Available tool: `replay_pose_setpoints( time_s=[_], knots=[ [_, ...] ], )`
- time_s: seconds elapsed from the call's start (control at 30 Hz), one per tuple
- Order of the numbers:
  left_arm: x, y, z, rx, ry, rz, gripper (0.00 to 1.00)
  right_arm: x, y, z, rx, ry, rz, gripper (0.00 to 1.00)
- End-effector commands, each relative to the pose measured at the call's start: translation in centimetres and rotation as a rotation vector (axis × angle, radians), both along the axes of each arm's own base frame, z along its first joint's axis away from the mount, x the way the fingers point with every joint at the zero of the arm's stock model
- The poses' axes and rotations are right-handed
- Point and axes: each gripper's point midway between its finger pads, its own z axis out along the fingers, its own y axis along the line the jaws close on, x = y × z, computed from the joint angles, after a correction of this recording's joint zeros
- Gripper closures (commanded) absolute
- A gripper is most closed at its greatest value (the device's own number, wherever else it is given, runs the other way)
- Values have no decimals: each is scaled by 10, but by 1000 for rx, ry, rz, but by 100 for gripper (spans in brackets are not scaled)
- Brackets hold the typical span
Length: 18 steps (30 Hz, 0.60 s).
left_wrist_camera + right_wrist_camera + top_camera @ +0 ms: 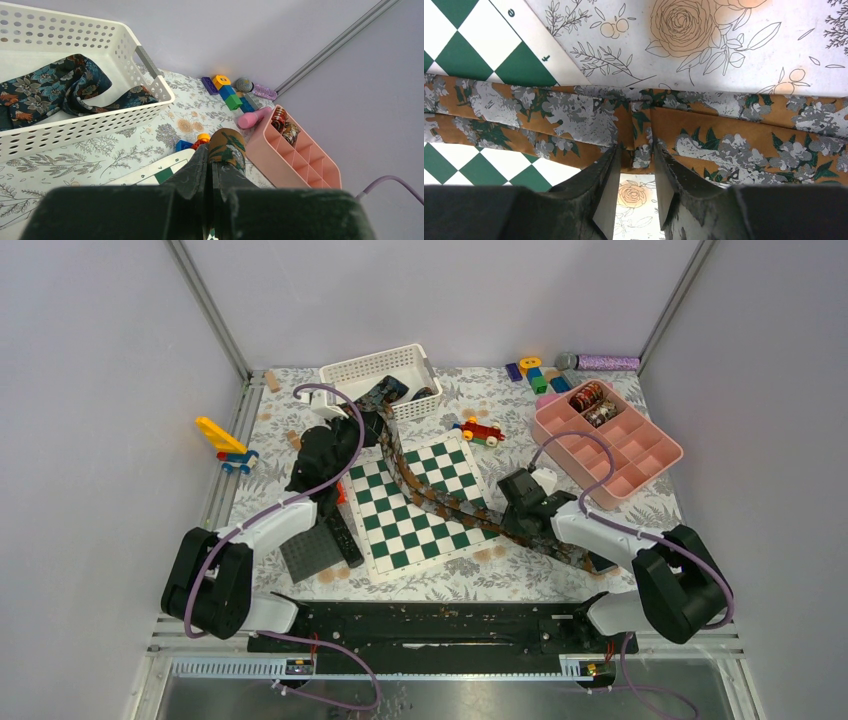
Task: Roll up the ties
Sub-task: Flatten out the tie at the center of the board.
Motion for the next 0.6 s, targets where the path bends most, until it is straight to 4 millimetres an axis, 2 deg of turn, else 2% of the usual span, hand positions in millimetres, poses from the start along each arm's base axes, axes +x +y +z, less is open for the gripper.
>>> replay_pose_setpoints(
  time_s=[0.0,0.17,0.3,0.57],
  knots=[
    [1,-2,17,-26,-63,-18,100,14,4,9,14,-30,-2,64],
    [2,-3,15,-23,-60,-19,100,13,0,6,2,-27,-18,72],
    [2,-3,13,-20,-59,-21,100,12,-6,3,-12,-28,-34,74],
    [4,-8,5,-15,-41,-40,100,6,-25,4,-60,-39,-110,98]
  ],
)
